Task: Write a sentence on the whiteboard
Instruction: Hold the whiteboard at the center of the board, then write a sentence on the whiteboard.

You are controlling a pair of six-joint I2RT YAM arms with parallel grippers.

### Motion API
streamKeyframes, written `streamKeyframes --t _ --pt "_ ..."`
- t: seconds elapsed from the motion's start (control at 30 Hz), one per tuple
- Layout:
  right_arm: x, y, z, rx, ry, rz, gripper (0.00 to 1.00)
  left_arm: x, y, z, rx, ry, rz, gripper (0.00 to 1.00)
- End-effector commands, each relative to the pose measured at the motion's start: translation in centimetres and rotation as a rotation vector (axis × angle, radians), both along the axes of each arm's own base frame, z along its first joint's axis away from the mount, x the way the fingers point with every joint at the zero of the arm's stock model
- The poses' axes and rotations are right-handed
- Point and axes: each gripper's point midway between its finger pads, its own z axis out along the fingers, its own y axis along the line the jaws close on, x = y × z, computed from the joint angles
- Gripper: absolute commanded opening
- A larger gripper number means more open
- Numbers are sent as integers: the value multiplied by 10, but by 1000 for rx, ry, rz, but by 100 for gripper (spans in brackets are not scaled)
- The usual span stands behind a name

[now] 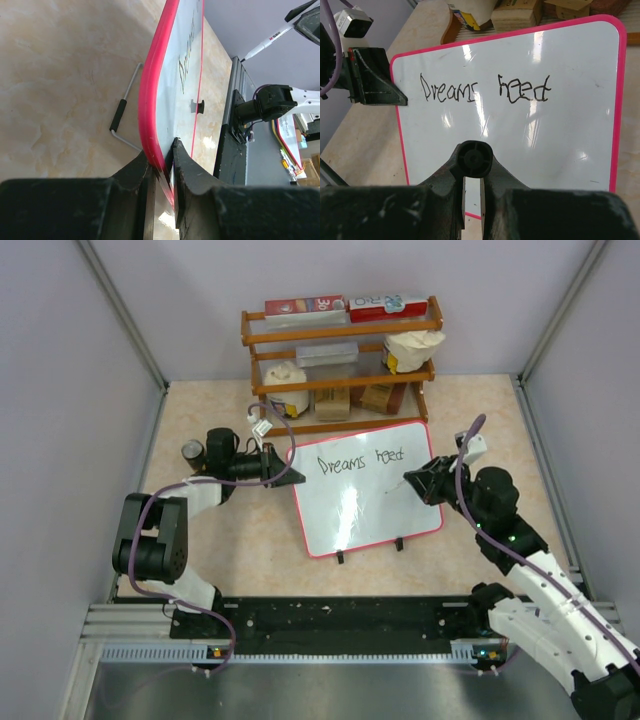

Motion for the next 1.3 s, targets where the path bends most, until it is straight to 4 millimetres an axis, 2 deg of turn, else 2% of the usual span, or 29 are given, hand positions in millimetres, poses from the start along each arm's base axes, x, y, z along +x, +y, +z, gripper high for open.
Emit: streamKeyframes --t 0.0,0.47,0.77,0.93,0.97,1.17,1.27 --pt "8 -2 11 -2 -58 -12 0 11 7 -13 73 -92 59 0" --pt "15 -10 7 -47 -74 -56 0 7 9 -17 86 -94 84 0" --pt "12 -10 16 -36 -106 -50 0 7 8 -16 79 -94 77 0" --pt "12 -2 12 -62 -96 -41 0 6 8 -15 78 -94 78 0" --pt "9 6 15 -69 -105 -19 0 7 8 -15 79 -97 79 0" --pt "8 17 29 -48 -179 -26 0 7 9 -15 79 -97 78 0" --pt "5 31 38 -7 -228 6 0 7 8 -16 77 -94 76 0"
